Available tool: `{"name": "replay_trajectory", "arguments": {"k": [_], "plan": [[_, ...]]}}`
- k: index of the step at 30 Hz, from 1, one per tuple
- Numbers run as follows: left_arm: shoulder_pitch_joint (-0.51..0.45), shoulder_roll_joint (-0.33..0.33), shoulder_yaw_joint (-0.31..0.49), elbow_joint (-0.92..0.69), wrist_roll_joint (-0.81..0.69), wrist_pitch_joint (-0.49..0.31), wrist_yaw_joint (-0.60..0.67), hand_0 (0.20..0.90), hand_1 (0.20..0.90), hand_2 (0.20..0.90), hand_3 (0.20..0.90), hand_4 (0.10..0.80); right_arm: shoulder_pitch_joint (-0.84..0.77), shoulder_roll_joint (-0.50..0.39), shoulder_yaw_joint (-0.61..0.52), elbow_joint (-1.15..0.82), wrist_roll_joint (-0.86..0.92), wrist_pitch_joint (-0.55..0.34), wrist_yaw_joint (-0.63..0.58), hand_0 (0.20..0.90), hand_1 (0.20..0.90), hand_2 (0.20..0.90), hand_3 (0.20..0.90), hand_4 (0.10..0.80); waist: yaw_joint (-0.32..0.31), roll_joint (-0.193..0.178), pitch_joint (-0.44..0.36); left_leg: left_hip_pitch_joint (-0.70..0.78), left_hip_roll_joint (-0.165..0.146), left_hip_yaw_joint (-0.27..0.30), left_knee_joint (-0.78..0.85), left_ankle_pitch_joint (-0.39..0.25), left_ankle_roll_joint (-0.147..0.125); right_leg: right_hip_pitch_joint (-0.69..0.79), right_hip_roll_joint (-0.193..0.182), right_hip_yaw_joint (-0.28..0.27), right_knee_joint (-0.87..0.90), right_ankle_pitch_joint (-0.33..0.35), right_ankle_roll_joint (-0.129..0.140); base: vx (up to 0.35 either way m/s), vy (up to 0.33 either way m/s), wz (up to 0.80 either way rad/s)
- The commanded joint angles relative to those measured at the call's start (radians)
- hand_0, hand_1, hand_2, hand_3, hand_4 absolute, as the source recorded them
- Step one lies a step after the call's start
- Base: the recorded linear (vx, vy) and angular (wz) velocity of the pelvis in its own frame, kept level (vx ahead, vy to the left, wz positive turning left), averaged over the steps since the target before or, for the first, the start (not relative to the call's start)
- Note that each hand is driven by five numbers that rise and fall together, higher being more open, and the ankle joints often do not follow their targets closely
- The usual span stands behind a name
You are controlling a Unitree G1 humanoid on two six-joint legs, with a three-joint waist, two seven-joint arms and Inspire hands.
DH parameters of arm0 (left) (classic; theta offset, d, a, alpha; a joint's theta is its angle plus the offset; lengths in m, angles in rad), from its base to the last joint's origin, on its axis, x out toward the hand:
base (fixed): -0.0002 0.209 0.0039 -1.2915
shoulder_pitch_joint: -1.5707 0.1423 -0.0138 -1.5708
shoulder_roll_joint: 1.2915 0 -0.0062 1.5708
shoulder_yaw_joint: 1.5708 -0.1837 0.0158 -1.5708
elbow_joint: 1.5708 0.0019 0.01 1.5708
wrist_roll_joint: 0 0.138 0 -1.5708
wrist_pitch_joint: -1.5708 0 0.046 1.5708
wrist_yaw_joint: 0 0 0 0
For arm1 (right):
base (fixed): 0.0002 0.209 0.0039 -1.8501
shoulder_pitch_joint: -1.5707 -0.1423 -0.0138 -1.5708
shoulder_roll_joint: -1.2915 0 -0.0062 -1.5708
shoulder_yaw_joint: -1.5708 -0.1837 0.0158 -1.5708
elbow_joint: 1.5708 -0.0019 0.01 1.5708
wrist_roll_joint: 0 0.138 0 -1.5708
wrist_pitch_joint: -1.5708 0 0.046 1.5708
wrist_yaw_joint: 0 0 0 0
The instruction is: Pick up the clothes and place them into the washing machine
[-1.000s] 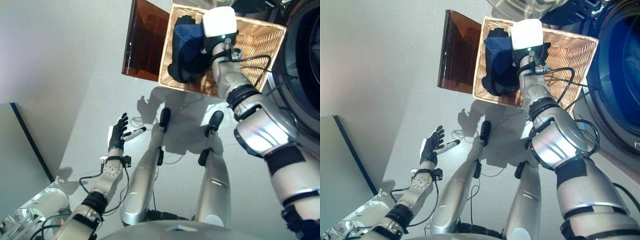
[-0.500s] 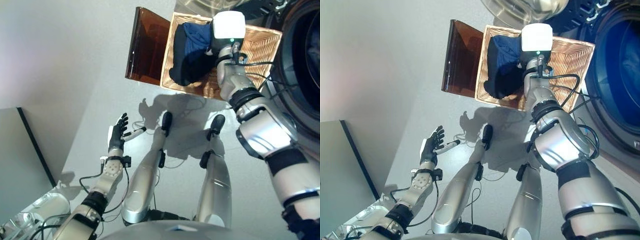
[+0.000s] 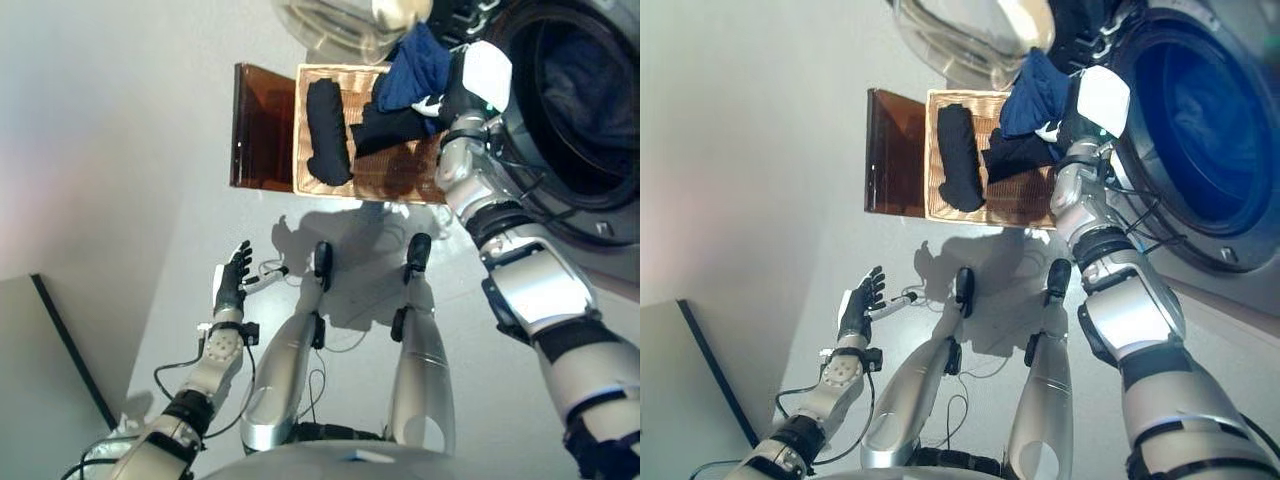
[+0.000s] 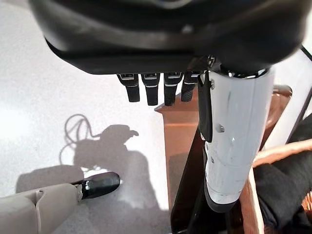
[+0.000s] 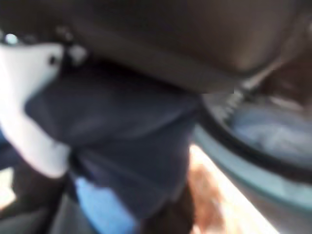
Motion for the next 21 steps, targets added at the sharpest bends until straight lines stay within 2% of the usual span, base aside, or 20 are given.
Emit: {"name": "replay_trajectory", "arguments": {"k": [1, 11, 21], "plan": [[0.038, 0.019, 0.031, 0.011, 0.015, -0.02, 0.02, 0.9, 0.9, 0.9, 0.9, 0.8, -0.09, -0.033, -0.039, -0.136, 0.169, -0.154, -0.079, 0.2, 0.2, 0.2, 0.2, 0.3, -0.004, 0.021, -0.013, 0.001, -0.034, 0.011, 0.024, -0.049, -0.049, 0.015, 0.015, -0.015, 0.163, -0.193, -0.006, 0.063, -0.012, -0.09], [0.081, 0.01, 0.033, -0.009, 0.021, -0.004, -0.012, 0.9, 0.9, 0.9, 0.9, 0.8, 0.047, -0.027, -0.199, -0.221, 0.556, -0.282, -0.016, 0.2, 0.2, 0.2, 0.2, 0.3, -0.016, 0.046, -0.057, 0.028, -0.036, 0.028, 0.01, -0.059, -0.045, 0.028, 0.024, 0.006, 0.154, -0.204, -0.009, 0.054, -0.013, -0.07], [0.082, -0.007, 0.005, -0.005, -0.001, 0.011, -0.043, 0.9, 0.9, 0.9, 0.9, 0.8, 0.042, -0.002, -0.312, -0.202, 0.928, -0.392, 0.049, 0.2, 0.2, 0.2, 0.2, 0.3, -0.023, 0.069, -0.07, 0.034, -0.036, 0.041, -0.003, -0.066, -0.045, 0.013, 0.036, 0.028, 0.155, -0.212, -0.012, 0.028, -0.01, -0.07]]}}
